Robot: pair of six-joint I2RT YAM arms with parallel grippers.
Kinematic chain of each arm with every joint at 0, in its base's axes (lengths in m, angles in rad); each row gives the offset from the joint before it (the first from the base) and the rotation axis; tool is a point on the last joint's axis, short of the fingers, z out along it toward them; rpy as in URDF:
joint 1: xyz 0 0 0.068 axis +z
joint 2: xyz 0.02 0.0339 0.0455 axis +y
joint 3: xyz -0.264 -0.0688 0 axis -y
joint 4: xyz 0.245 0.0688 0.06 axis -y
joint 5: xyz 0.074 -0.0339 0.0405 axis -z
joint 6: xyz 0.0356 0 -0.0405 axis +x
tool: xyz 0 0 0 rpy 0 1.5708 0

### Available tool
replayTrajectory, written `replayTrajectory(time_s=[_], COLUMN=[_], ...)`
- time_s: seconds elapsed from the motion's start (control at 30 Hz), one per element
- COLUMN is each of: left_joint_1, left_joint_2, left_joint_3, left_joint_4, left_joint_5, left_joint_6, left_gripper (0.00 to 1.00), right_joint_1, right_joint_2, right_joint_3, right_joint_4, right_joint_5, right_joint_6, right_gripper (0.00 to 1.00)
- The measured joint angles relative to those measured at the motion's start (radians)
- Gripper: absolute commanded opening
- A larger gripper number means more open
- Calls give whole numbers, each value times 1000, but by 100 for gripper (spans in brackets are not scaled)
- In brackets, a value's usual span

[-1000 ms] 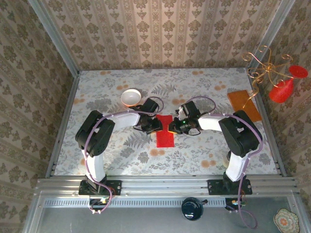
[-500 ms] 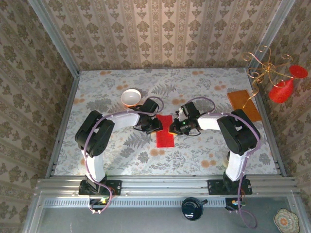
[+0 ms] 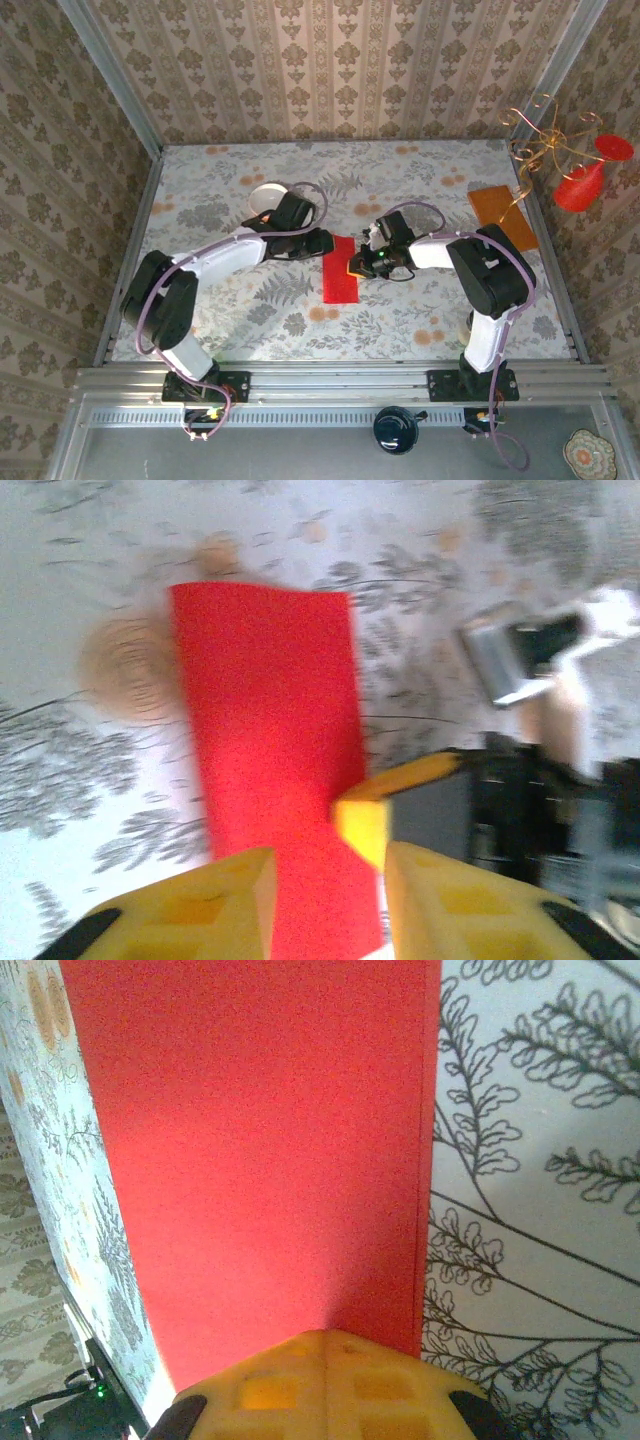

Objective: Fold a paper plane with a square sheet of paper (pick it up from the middle)
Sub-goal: Hold the square sheet of paper at the center of the table, then first fold the square sheet of paper in half at the center of the table.

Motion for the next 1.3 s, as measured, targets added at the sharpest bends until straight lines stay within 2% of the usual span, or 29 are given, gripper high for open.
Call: replayTrajectory(time_s=[0.3,0.53,0.8,1.13,1.3], left_joint_1=[-6,-6,18,134,244], left_joint_2=[129,229,268,257,160], left_joint_3=[-13,-13,-14,-108,-191], left_joint_4=[117,124,123,166,94], left_joint_5=[196,253,282,394,373], left_joint_6=[-23,-38,-32,72,126], left_gripper=[12,8,8,7,7], right_joint_1=[-8,-11,-14,-16,-17], right_joint_2=[14,24,33,40,42], right_joint_3=[0,3,19,31,31], right_joint_4=[2,0,-31,-54,-53], right_joint_5=[-21,-34,-40,-40,-44], right_joint_6=[0,1,1,0,1], right_gripper=[4,4,4,3,3])
